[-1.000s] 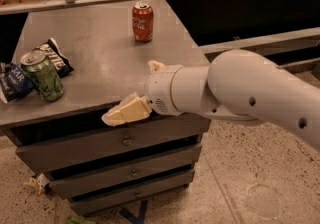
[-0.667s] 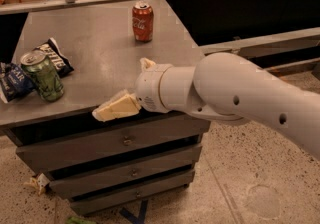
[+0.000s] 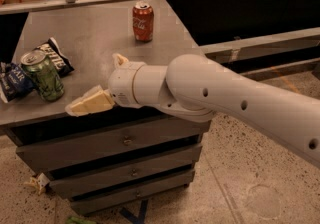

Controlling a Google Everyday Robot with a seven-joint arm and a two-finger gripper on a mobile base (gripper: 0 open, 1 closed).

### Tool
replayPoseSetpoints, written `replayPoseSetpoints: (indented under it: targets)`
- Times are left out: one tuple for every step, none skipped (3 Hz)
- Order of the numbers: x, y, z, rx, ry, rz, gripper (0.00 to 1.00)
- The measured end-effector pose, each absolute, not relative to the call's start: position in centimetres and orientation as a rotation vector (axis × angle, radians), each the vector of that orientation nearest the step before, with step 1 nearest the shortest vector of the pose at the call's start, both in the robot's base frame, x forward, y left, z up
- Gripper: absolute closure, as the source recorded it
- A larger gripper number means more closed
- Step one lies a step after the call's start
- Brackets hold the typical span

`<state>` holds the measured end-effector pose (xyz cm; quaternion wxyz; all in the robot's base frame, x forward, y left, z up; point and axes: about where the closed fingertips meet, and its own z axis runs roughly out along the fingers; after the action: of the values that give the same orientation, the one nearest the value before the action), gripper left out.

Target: Move green can near coke can

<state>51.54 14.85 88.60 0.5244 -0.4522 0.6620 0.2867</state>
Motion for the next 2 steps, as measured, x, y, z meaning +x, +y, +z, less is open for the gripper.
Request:
replayPoseSetpoints:
  targets:
    - [51.5, 17.6, 88.3, -1.093, 1.54, 0.731, 0.0]
    - [52.0, 19.4, 87.7, -1.094, 1.518, 0.735, 0.0]
